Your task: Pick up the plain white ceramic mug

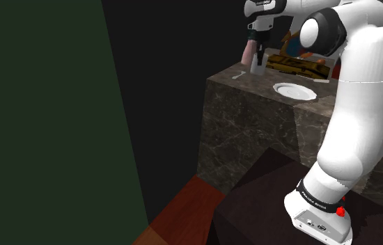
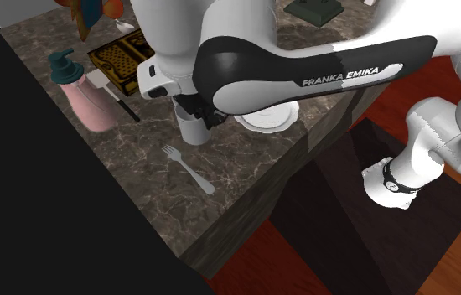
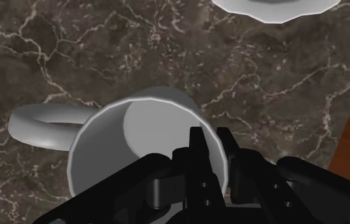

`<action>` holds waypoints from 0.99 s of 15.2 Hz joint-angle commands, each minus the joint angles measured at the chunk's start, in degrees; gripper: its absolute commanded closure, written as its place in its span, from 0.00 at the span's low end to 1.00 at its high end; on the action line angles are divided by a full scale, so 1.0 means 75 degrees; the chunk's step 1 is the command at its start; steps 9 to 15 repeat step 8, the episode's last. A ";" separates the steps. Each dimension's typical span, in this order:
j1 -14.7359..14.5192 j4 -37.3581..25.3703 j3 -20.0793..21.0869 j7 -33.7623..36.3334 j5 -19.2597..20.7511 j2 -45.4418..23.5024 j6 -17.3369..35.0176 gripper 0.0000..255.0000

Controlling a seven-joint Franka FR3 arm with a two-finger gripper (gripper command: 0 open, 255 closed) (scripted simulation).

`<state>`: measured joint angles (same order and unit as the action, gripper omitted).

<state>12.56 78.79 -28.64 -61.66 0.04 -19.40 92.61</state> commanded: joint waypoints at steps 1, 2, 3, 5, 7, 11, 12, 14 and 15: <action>0.0043 -0.0309 -0.0008 -0.0047 -0.0024 -0.0053 -0.0259 1.00; 0.0061 -0.0447 -0.0011 -0.0063 -0.0034 -0.0077 -0.0373 1.00; 0.0080 -0.0588 -0.0013 -0.0081 -0.0047 -0.0104 -0.0487 1.00; 0.0123 -0.0886 -0.0018 -0.0117 -0.0075 -0.0167 -0.0723 1.00; 0.0150 -0.1064 -0.0020 -0.0138 -0.0093 -0.0208 -0.0861 1.00; 0.0151 -0.1066 -0.0020 -0.0139 -0.0094 -0.0209 -0.0862 1.00; 0.0151 -0.1066 -0.0020 -0.0139 -0.0094 -0.0209 -0.0862 1.00; 0.0151 -0.1066 -0.0020 -0.0139 -0.0094 -0.0209 -0.0862 1.00; 0.0151 -0.1066 -0.0020 -0.0139 -0.0094 -0.0209 -0.0862 1.00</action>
